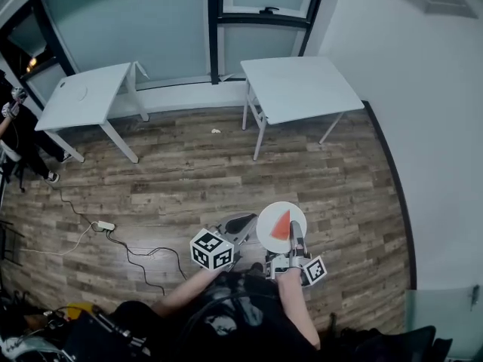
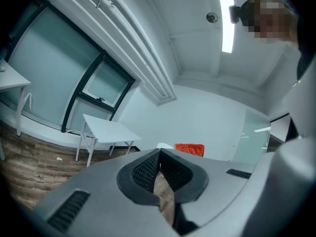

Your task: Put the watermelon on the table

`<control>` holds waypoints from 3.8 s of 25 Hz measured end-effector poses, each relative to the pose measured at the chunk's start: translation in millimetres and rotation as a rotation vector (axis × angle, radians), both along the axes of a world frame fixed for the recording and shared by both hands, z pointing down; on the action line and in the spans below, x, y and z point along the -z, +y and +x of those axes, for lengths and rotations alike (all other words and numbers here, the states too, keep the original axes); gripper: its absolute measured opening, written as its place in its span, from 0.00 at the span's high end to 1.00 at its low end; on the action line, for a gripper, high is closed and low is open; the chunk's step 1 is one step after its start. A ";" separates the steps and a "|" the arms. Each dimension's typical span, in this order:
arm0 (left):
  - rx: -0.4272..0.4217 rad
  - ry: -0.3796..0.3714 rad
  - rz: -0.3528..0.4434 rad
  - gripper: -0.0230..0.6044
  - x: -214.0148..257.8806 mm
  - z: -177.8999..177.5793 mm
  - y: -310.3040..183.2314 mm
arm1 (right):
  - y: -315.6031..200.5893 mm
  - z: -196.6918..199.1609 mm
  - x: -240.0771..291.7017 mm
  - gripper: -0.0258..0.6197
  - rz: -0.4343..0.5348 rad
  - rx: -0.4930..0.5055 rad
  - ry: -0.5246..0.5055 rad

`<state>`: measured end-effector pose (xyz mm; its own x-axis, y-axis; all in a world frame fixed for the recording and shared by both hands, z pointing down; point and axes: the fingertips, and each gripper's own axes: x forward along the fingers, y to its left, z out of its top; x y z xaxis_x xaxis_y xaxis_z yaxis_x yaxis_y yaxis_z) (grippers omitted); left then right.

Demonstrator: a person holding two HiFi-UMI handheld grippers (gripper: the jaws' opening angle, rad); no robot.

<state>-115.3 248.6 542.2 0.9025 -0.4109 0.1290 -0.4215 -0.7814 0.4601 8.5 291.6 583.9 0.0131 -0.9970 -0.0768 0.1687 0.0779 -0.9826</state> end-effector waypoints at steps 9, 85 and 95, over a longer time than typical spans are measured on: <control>-0.018 -0.001 -0.051 0.96 -18.7 -12.8 -3.8 | -5.6 -14.3 -19.0 0.91 -0.043 -0.006 -0.019; 0.095 -0.197 -0.180 0.96 -97.6 365.8 -723.2 | -755.7 393.4 -102.0 0.91 -0.173 0.125 0.028; 0.095 -0.243 -0.218 0.96 -159.4 386.4 -819.4 | -866.1 414.7 -159.3 0.91 -0.208 0.129 0.052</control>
<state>271.2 -570.9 701.6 0.7938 -0.4309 0.4292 -0.6054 -0.6278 0.4892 423.2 -574.6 743.1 -0.1138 -0.9846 0.1329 0.1124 -0.1457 -0.9829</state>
